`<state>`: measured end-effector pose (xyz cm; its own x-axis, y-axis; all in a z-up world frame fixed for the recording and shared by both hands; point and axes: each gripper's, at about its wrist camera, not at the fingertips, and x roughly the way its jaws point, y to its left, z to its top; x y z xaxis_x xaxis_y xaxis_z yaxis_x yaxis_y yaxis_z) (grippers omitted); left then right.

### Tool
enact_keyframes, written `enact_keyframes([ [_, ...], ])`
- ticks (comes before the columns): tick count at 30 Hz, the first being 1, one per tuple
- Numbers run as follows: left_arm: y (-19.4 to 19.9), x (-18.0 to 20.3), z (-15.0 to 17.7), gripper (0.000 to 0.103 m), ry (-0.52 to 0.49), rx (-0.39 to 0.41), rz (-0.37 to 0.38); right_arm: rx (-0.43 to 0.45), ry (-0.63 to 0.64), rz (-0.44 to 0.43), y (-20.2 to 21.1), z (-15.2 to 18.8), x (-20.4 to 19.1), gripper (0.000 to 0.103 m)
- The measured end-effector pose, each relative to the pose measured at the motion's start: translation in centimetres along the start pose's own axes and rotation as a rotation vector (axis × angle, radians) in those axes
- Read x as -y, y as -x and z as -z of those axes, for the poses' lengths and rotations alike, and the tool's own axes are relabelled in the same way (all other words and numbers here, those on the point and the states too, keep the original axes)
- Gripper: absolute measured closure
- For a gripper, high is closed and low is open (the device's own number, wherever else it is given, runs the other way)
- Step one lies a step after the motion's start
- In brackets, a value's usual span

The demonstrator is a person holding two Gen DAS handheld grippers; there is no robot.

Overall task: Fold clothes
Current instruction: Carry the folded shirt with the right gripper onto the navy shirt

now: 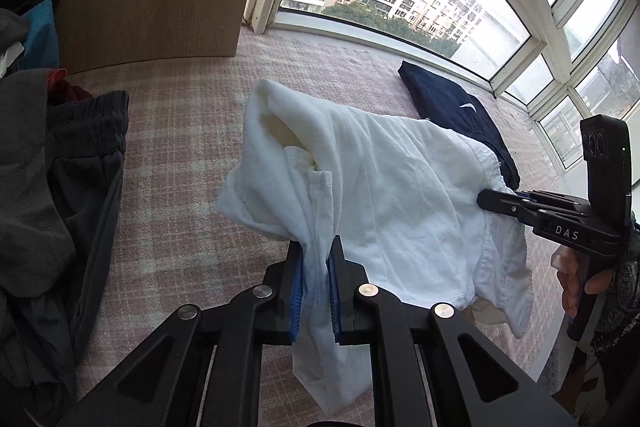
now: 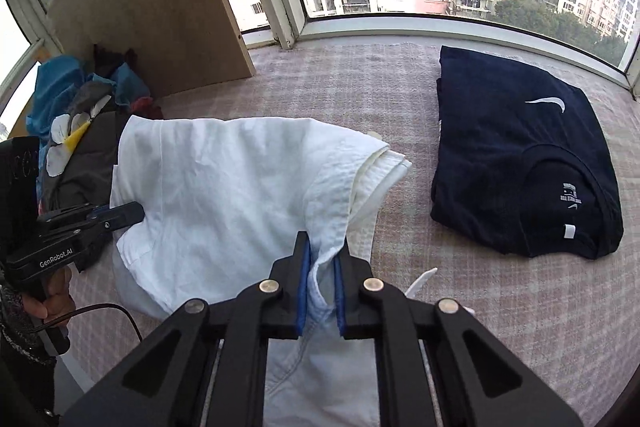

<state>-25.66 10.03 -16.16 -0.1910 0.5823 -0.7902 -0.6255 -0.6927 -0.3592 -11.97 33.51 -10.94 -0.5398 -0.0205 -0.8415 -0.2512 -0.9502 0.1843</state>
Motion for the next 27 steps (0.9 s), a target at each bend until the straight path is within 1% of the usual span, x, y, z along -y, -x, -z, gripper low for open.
enact_keyframes([
  [4, 2.1, 3.0, -1.4, 0.093, -0.066, 0.036, 0.021, 0.074, 0.000, 0.030, 4.2, -0.5, 1.3, 0.093],
  [9, 3.6, 7.9, -4.0, 0.093, -0.137, 0.078, 0.039, 0.170, 0.002, 0.047, 9.7, -2.1, 4.8, 0.093],
  [14, 3.9, 14.8, -7.9, 0.093, -0.209, 0.133, 0.054, 0.238, 0.036, 0.110, 14.6, -4.9, 10.3, 0.093],
  [17, 2.6, 19.2, -10.7, 0.093, -0.246, 0.153, 0.059, 0.237, 0.049, 0.155, 15.7, -6.8, 14.5, 0.093],
  [19, 0.8, 22.0, -12.3, 0.093, -0.260, 0.158, 0.063, 0.220, 0.049, 0.173, 15.2, -8.0, 17.2, 0.093],
  [22, -2.6, 24.8, -14.4, 0.093, -0.241, 0.144, 0.088, 0.173, 0.050, 0.194, 13.0, -9.3, 21.4, 0.093],
  [25, -6.5, 26.7, -15.9, 0.093, -0.228, 0.113, 0.098, 0.126, 0.025, 0.177, 9.8, -10.0, 25.2, 0.093],
  [27, -9.2, 27.2, -16.7, 0.093, -0.222, 0.085, 0.088, 0.098, 0.010, 0.158, 7.3, -10.4, 27.4, 0.093],
])
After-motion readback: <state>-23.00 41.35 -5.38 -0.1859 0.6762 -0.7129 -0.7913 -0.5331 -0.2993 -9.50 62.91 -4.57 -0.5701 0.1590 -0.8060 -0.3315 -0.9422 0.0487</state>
